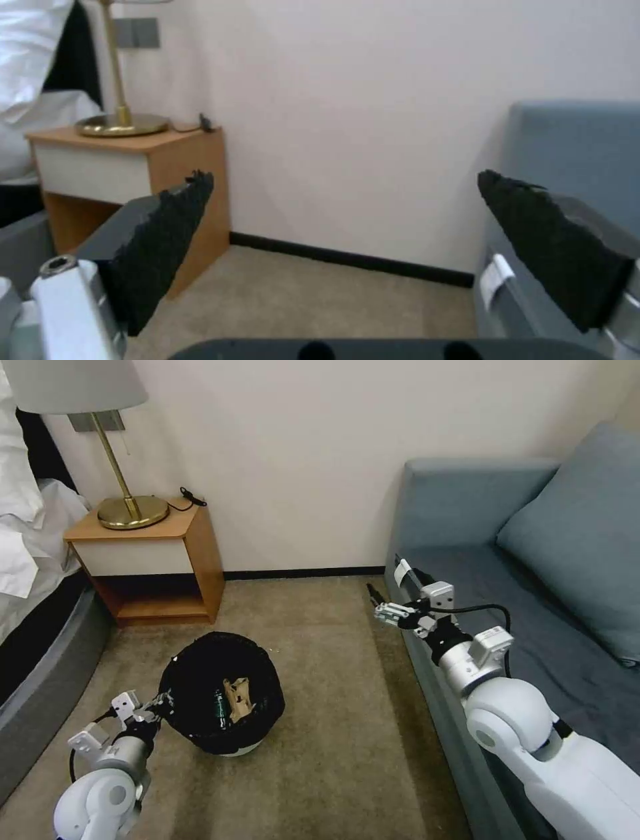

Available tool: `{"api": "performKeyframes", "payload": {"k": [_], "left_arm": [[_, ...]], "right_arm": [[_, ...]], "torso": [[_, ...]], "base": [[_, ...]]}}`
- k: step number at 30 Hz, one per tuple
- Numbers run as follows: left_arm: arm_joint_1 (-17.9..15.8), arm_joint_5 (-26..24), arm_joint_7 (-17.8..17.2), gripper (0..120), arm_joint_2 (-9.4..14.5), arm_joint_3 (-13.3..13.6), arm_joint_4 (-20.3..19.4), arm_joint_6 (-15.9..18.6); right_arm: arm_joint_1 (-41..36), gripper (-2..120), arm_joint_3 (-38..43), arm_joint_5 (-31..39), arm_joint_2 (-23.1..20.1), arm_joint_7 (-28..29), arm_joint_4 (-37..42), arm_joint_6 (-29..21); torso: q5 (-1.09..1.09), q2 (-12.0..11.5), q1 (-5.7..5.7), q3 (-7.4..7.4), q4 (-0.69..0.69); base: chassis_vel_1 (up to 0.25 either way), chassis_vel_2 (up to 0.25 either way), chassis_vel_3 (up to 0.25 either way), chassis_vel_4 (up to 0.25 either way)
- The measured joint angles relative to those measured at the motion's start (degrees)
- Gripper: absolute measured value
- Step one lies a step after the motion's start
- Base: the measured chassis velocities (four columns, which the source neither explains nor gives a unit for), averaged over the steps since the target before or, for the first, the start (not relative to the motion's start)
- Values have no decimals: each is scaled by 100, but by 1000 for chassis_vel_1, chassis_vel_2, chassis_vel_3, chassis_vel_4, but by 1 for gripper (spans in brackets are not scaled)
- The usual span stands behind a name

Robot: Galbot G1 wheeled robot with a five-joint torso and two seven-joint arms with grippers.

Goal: Pick up the trash bin, then pick up the garbage on the floor and place it into the trash bin.

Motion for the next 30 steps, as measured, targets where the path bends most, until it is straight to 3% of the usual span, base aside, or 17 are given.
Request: {"api": "performKeyframes", "payload": {"k": [21, 28, 30], "left_arm": [[-9, -16, 116, 4, 96, 160, 651, -203], [0, 82, 181, 23, 81, 207, 700, -254], [-2, 134, 201, 35, 80, 214, 734, -271]], "right_arm": [[-1763, 100, 1088, -262, 603, -66, 594, 34], [-2269, 100, 1295, -513, 839, -147, 760, 10], [-2529, 100, 1329, -683, 975, -229, 803, 15]], "torso": [[0, -1, 0, 0, 0], [1, -1, 0, 0, 0], [0, -1, 0, 0, 0]], "base": [[0, 0, 0, 0], [0, 0, 0, 0], [0, 0, 0, 0]]}}
